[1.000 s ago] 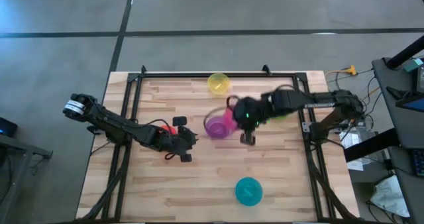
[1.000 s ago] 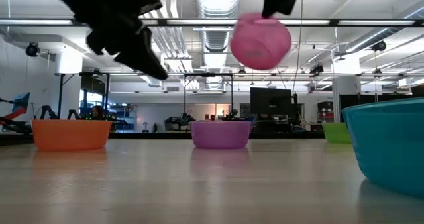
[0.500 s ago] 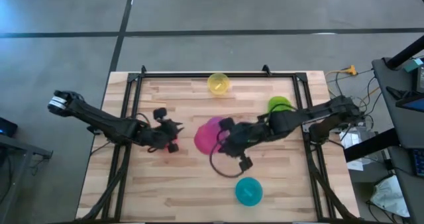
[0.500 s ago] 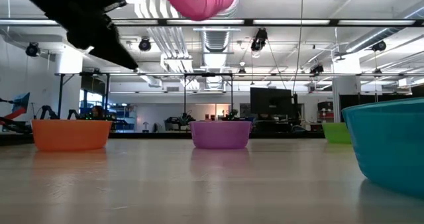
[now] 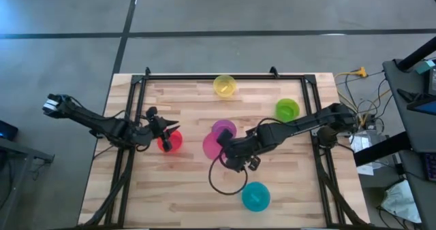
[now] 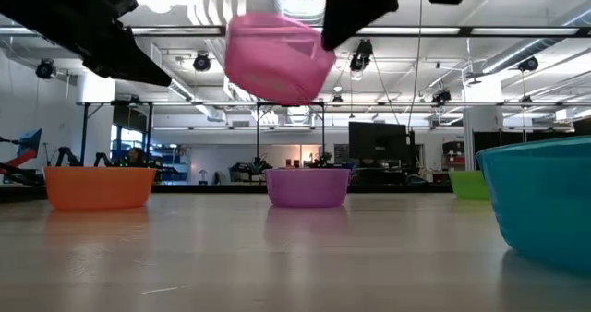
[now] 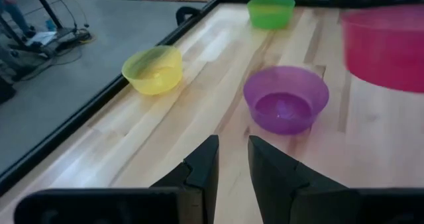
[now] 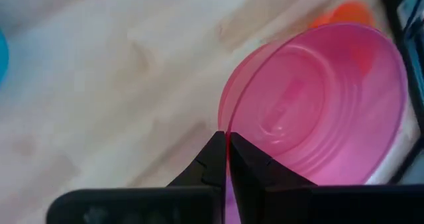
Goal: Nest bowls inside each other
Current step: Stack the pink bowl on top of the purple bowl
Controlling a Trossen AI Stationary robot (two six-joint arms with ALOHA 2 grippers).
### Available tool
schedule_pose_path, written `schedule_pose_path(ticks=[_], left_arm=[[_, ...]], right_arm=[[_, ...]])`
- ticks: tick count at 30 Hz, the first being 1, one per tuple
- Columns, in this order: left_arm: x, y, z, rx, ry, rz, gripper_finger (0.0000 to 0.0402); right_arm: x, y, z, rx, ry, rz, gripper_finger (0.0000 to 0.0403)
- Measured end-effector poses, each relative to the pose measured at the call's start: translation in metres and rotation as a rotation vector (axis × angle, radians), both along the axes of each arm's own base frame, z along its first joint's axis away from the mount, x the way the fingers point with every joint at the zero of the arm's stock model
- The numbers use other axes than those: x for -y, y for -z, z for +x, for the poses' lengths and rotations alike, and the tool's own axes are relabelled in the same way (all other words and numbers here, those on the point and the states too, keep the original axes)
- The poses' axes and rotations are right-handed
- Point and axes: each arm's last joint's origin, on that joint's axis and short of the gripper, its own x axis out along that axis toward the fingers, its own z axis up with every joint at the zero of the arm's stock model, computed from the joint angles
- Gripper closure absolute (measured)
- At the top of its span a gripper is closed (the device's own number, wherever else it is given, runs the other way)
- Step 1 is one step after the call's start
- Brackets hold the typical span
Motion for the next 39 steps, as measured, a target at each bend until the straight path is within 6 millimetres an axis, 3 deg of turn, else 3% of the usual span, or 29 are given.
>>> schedule_pose_path(ticks=[8,17,22,30,39], left_arm=[[0.002,0.0,0.004,0.021,0.006,-0.006,0.0334],[0.004,0.003,0.01,-0.015,0.017,0.026,0.0334],[0.004,0.002,0.011,-0.011,0.017,0.025,0.0334],[0.004,0.002,0.011,-0.005,0.017,0.023,0.0334],[0.004,0.001,0.011,-0.002,0.017,0.022,0.0334]], right_arm=[[0.019,0.006,0.012,-0.064,-0.002,-0.054,0.0394],[0.063,0.011,0.015,-0.112,0.106,-0.055,0.0394],[0.077,0.016,0.015,-0.138,0.131,-0.025,0.0394],[0.08,0.029,0.011,-0.183,0.144,-0.028,0.0394],[0.08,0.029,0.013,-0.16,0.17,-0.014,0.0394]])
